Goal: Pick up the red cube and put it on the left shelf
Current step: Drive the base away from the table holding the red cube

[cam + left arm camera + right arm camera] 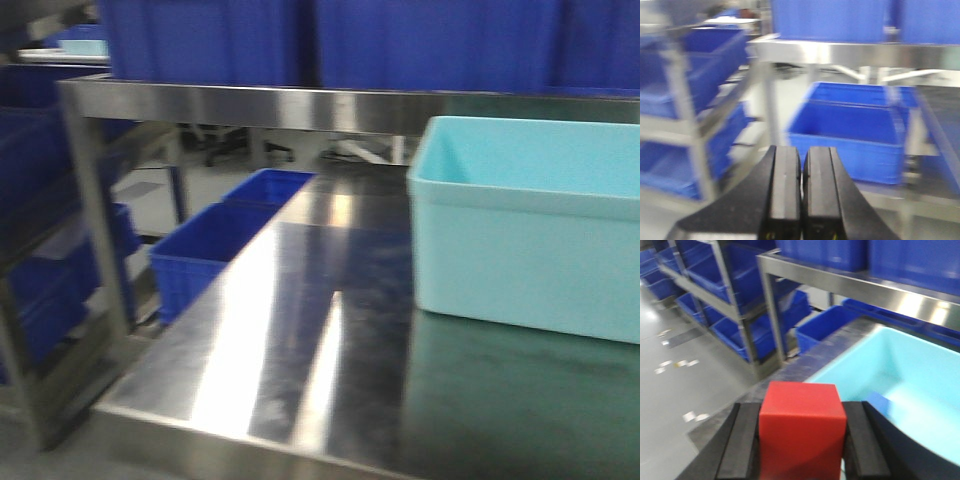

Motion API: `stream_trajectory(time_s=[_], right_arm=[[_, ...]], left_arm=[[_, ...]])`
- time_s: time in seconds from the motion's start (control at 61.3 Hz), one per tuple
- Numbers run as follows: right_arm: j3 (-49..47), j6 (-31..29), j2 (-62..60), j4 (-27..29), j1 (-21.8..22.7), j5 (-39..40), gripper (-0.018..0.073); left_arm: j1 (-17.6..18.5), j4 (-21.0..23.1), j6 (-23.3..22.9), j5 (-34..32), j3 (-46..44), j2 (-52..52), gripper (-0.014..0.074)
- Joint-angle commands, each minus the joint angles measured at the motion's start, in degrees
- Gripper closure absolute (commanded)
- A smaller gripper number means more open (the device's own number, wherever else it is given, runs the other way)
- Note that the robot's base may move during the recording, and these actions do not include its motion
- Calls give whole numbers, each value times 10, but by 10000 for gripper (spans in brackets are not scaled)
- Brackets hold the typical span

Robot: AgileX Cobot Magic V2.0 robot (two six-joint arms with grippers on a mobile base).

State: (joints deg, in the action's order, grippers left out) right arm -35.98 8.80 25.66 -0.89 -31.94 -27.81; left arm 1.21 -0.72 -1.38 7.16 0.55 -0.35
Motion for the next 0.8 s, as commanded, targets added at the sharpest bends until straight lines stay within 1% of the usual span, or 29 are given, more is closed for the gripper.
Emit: stream_trajectory(time_s=[0.0,0.784], right_arm=[[-14,-6,3,-5,0,51,355],[-14,-6,3,-5,0,51,355]], left_arm=[[3,4,0,-49,13,-8,495],[3,4,0,-49,13,-8,495]])
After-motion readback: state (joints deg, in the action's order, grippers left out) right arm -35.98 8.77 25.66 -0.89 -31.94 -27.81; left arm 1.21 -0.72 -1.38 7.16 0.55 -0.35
